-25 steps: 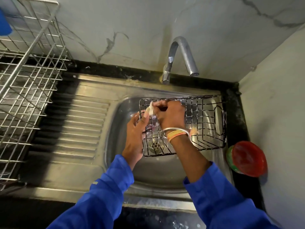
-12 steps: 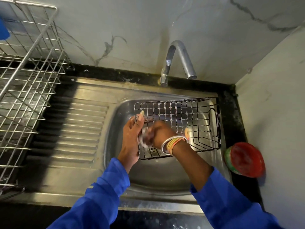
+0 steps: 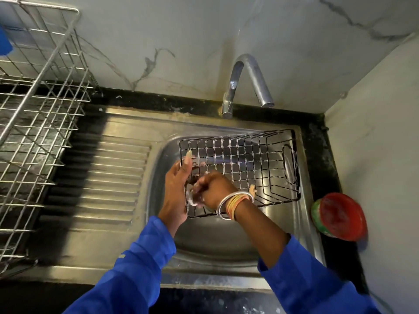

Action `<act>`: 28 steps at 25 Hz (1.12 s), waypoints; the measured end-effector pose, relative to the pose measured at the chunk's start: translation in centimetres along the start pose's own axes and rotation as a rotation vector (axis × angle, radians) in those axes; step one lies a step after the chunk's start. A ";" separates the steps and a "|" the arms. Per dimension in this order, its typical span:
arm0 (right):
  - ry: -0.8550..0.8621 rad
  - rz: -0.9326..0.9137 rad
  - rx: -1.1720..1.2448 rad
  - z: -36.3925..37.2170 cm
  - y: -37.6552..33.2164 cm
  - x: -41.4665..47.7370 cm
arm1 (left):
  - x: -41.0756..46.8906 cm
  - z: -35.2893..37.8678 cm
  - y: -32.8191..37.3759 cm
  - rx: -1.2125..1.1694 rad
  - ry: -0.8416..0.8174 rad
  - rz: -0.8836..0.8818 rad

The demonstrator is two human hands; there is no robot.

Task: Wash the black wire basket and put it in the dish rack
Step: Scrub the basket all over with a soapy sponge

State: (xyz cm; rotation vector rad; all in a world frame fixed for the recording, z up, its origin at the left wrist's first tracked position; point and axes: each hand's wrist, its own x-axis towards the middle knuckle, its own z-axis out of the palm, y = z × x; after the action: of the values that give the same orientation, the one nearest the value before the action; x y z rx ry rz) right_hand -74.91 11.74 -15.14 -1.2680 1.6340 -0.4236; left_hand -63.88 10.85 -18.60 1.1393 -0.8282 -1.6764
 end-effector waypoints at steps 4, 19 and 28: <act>0.097 0.036 0.348 0.3 -0.8 0.2 | 0.5 -0.1 0.7 0.008 0.008 0.002; 0.268 0.221 -0.963 -6.9 5.6 2.0 | 0.9 -1.0 2.2 0.200 0.075 0.061; 0.056 0.182 -0.983 -6.0 7.8 1.4 | 0.3 -0.2 2.9 0.485 0.098 0.143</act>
State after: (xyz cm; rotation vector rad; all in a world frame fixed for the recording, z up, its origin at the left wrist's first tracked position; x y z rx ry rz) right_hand -84.12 11.90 -18.93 -1.7699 2.0644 0.5447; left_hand -62.80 9.51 -16.19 1.4351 -1.2636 -1.3243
